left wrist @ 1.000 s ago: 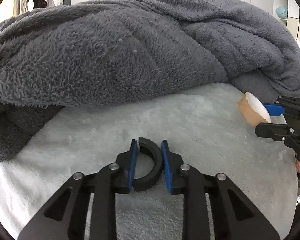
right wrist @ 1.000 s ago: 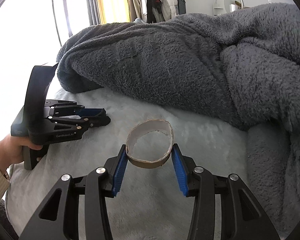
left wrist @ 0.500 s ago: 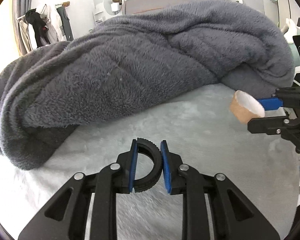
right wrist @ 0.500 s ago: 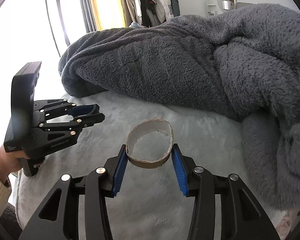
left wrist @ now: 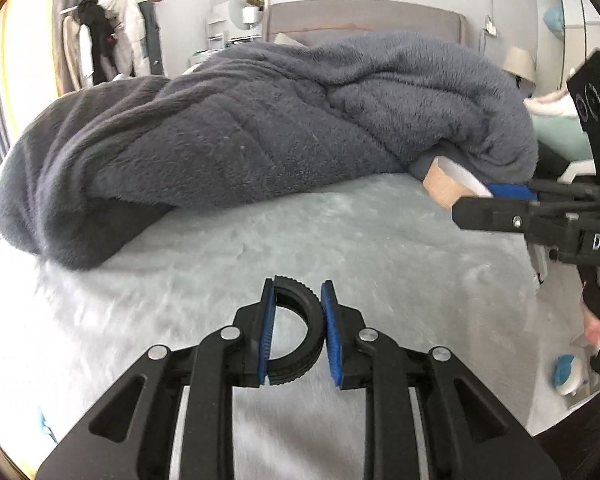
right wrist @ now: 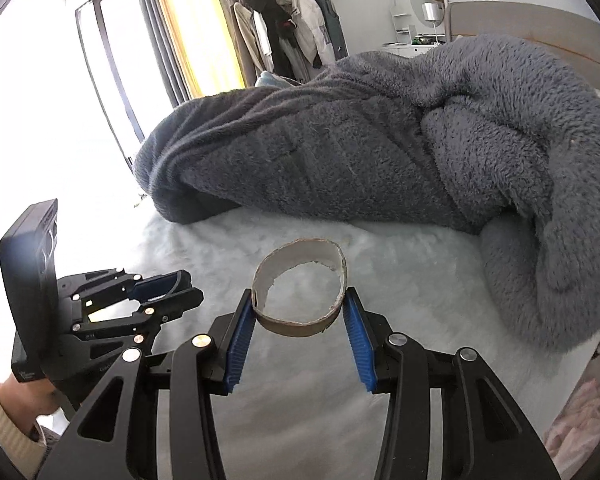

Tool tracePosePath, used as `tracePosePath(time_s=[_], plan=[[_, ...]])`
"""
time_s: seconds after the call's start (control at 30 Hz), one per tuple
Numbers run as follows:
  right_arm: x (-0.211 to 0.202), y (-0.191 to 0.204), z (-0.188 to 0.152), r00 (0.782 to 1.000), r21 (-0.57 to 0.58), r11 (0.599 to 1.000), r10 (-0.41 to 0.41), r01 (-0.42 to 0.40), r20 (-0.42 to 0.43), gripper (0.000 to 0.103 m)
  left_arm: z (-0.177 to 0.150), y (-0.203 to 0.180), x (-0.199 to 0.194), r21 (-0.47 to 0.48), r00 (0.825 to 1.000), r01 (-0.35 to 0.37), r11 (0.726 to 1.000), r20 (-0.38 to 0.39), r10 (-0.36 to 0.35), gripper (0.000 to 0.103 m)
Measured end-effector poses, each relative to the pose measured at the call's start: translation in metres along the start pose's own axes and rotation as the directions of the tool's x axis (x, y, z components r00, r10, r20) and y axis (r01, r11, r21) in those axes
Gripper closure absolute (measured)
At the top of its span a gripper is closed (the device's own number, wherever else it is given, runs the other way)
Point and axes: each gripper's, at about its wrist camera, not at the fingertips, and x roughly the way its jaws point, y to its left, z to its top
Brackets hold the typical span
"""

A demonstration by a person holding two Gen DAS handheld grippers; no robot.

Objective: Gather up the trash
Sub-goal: 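Carry the black plastic piece and cardboard core over the teal bin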

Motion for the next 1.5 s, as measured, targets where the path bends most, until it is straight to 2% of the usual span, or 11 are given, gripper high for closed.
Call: tracePosePath(time_s=[0.33, 0.5, 0.83, 1.5], plan=[[-0.024, 0.039, -0.028, 1.0, 0.016, 1.0, 0.008, -0.007, -0.01, 0.058, -0.03, 0.01, -0.053, -0.139, 1.0, 0.005, 0.99, 0.022, -0.002, 0.078], [-0.033, 0.063, -0.044, 1.0, 0.016, 1.0, 0.016, -0.016, -0.021, 0.058, -0.046, 0.014, -0.075, -0.169, 0.998, -0.055, 0.984, 0.023, 0.06, 0.078], [-0.043, 0.117, -0.061, 0.998, -0.029, 0.998, 0.052, -0.053, -0.031, 0.058, -0.084, 0.033, -0.119, -0.24, 0.992, -0.117, 0.964, 0.027, 0.127, 0.078], [0.001, 0.224, -0.068, 0.983, -0.157, 0.974, 0.151, -0.166, -0.103, 0.058, -0.154, 0.101, -0.156, -0.331, 0.961, -0.275, 0.903, -0.084, 0.262, 0.078]])
